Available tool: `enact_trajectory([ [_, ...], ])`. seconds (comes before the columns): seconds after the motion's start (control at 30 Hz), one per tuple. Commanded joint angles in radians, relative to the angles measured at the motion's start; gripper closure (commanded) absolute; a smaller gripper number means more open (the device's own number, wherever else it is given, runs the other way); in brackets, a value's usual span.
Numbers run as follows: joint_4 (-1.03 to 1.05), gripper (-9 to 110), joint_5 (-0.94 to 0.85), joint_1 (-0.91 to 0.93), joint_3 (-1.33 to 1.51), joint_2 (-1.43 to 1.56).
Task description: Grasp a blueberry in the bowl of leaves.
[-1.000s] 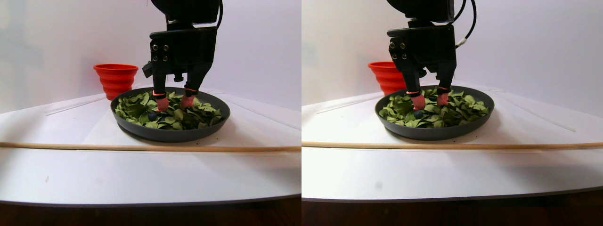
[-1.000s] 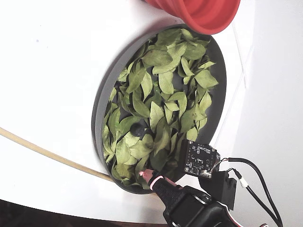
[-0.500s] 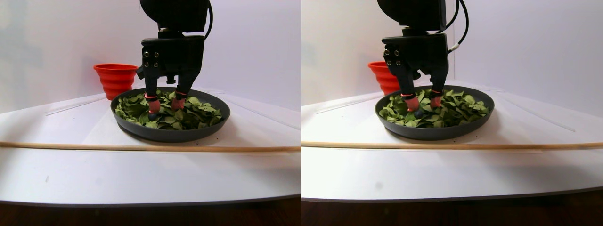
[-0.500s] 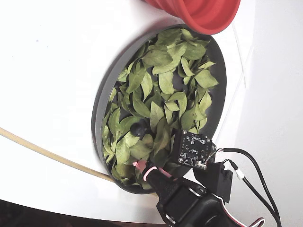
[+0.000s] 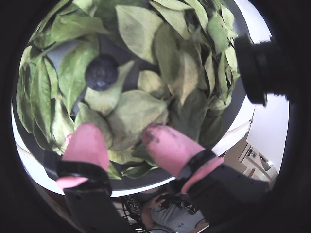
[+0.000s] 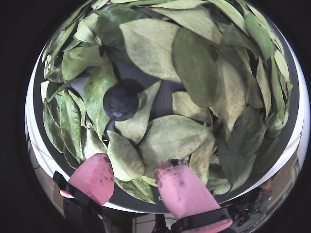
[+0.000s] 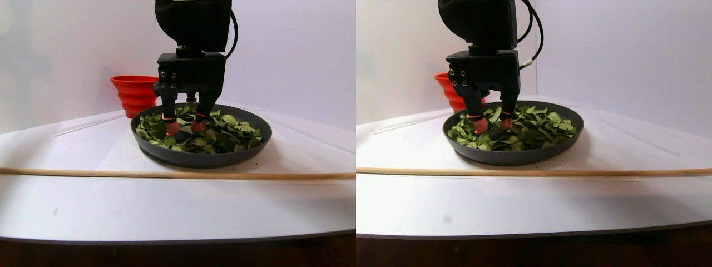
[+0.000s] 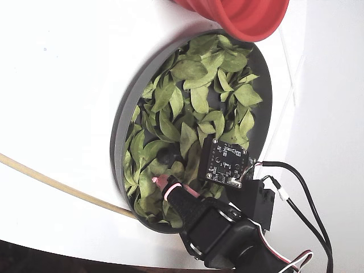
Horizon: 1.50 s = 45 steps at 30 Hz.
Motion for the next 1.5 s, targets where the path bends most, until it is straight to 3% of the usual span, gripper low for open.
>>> enact_trajectory([
  [0.0, -0.018, 85, 0.014, -0.002, -0.041, 0.002],
  [1.47, -0.164, 84, 0.041, -0.048, -0.146, -0.166],
])
